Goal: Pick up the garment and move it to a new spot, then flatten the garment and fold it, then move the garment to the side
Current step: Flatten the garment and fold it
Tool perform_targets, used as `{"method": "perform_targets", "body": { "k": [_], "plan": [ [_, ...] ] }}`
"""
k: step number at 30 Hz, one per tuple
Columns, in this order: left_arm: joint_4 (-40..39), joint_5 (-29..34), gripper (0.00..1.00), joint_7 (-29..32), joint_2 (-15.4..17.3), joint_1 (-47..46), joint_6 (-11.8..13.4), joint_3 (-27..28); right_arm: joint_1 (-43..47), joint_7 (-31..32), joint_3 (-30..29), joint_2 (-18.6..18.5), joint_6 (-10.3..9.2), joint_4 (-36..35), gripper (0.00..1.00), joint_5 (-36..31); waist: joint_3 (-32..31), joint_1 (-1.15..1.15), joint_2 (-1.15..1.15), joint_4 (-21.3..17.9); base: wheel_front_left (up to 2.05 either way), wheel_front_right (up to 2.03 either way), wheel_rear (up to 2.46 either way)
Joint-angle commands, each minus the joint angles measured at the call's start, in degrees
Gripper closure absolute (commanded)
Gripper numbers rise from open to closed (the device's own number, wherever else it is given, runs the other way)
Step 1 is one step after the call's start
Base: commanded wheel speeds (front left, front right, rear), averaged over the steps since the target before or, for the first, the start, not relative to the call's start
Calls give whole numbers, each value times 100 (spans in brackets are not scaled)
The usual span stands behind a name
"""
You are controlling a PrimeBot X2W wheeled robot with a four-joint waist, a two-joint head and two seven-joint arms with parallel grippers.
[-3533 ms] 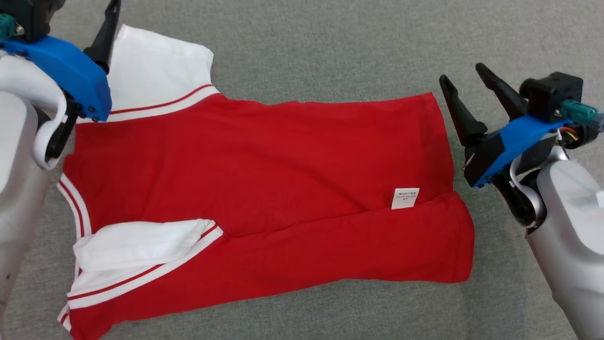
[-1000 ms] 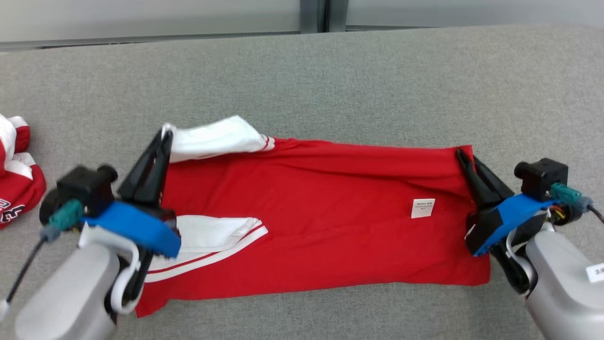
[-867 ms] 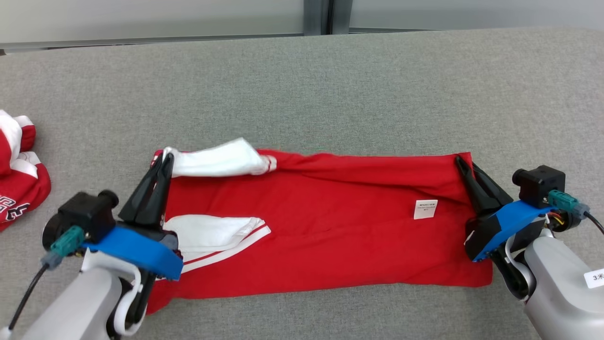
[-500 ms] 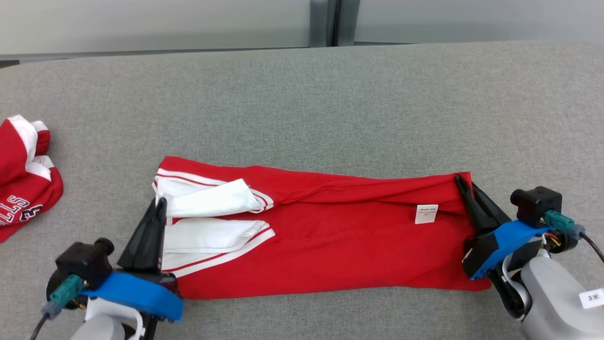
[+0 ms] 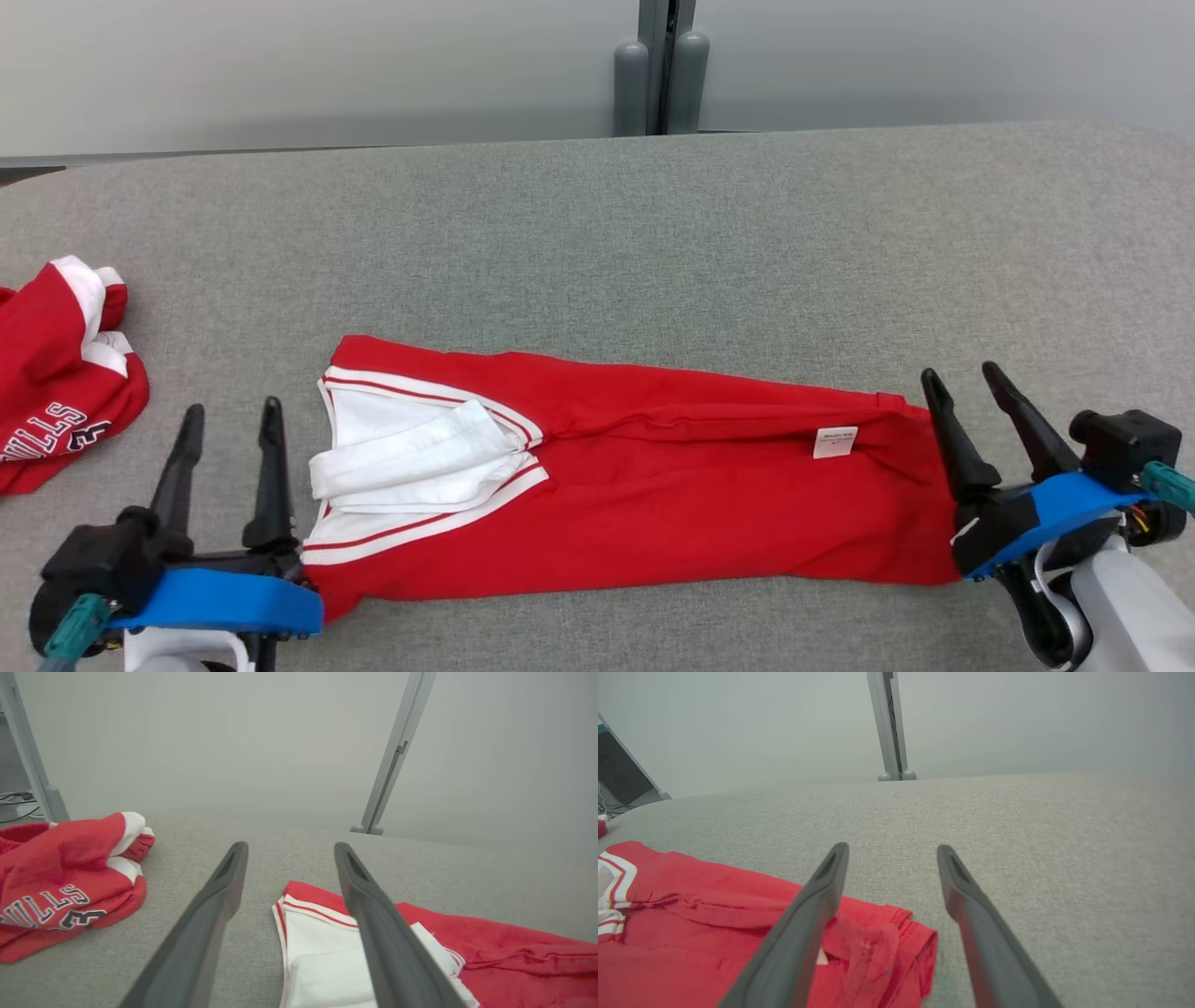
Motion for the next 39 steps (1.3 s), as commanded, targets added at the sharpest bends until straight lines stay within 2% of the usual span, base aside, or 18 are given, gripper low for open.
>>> {"method": "perform_targets", "body": {
  "k": [1,6,12,16,24,25,26,27,28,33,39],
  "plan": [
    [-63,142,0,-24,-79,92,-8,195,98,-27,-60,-32,1,31,0,35,-15,1,1,9,0,0,0],
    [-375,859,0,-24,-529,356,-141,1122,89,108,-187,70,2,325,0,107,-44,1,1,91,0,0,0],
    [-487,1544,0,-24,-1022,656,-382,1886,114,418,-240,237,1,790,0,293,-55,1,1,238,0,0,0],
    [-399,1822,0,-24,-1286,785,-594,2190,248,541,-347,300,1,1040,0,385,-78,1,1,315,0,0,0],
    [-268,2221,0,-24,-1559,765,-883,2451,650,713,-259,527,2,1137,1,423,-103,1,1,390,0,0,0],
    [-259,2259,0,-24,-1578,758,-906,2471,671,741,-250,551,1,1126,53,447,-110,1,1,386,0,0,0],
    [-238,2293,0,-24,-1589,751,-930,2495,688,761,-238,567,2,1108,64,456,-119,1,1,376,0,0,0],
    [-222,2330,0,-24,-1603,740,-941,2512,700,771,-235,570,2,1098,90,458,-127,1,1,366,0,0,0],
    [-203,2365,0,-24,-1611,727,-970,2529,699,787,-236,571,2,1091,100,460,-135,1,1,355,0,0,0],
    [-143,2476,0,-25,-1640,690,-1037,2597,534,792,-327,483,0,1034,100,503,-192,1,1,302,0,0,0],
    [-137,2586,0,-25,-1674,751,-1093,2630,280,782,-589,88,-2,1061,100,519,-271,1,1,234,0,0,0]
  ]
}}
